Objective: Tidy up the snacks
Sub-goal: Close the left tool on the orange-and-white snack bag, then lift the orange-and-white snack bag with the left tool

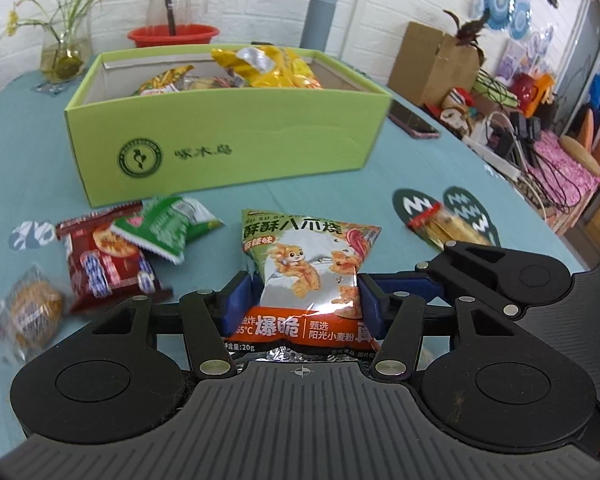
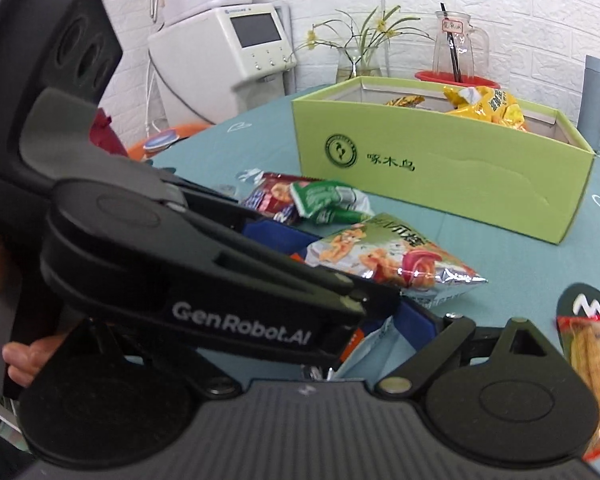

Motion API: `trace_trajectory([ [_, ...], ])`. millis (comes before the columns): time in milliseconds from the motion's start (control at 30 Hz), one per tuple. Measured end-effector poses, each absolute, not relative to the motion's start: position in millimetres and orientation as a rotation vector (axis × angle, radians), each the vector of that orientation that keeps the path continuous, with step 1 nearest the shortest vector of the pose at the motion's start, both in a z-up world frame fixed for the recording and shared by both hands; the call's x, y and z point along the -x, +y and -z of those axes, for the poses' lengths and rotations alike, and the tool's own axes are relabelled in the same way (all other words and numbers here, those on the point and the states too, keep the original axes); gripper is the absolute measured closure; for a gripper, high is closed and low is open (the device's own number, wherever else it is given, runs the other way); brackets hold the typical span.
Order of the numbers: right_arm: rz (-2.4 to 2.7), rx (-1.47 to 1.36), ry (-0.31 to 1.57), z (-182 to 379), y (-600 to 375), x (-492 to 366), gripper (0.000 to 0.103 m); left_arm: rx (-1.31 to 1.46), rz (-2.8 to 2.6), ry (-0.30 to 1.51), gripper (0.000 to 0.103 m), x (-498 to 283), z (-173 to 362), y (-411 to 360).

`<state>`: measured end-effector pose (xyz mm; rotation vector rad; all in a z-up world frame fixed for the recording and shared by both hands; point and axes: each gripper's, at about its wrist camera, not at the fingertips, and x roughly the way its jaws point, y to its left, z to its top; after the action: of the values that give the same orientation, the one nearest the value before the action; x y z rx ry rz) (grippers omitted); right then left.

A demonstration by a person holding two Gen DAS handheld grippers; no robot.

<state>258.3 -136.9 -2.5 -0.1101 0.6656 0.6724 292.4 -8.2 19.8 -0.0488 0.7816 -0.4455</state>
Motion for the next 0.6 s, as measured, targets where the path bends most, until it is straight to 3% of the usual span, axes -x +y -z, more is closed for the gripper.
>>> trace_trajectory([
  [467,-0.633,0.117,0.643,4,-159,-198,0.010,0.133,0.478,0.802,0.057,-233,-18,-23],
  [533,-0.614,0.110,0.622,1,-166,-191,0.010,0.198,0.491,0.795,0.052,-233,-24,-12],
  [600,-0.598,0.095,0.615,-1,-172,-189,0.010,0.254,0.498,0.756,0.038,-232,-32,2],
])
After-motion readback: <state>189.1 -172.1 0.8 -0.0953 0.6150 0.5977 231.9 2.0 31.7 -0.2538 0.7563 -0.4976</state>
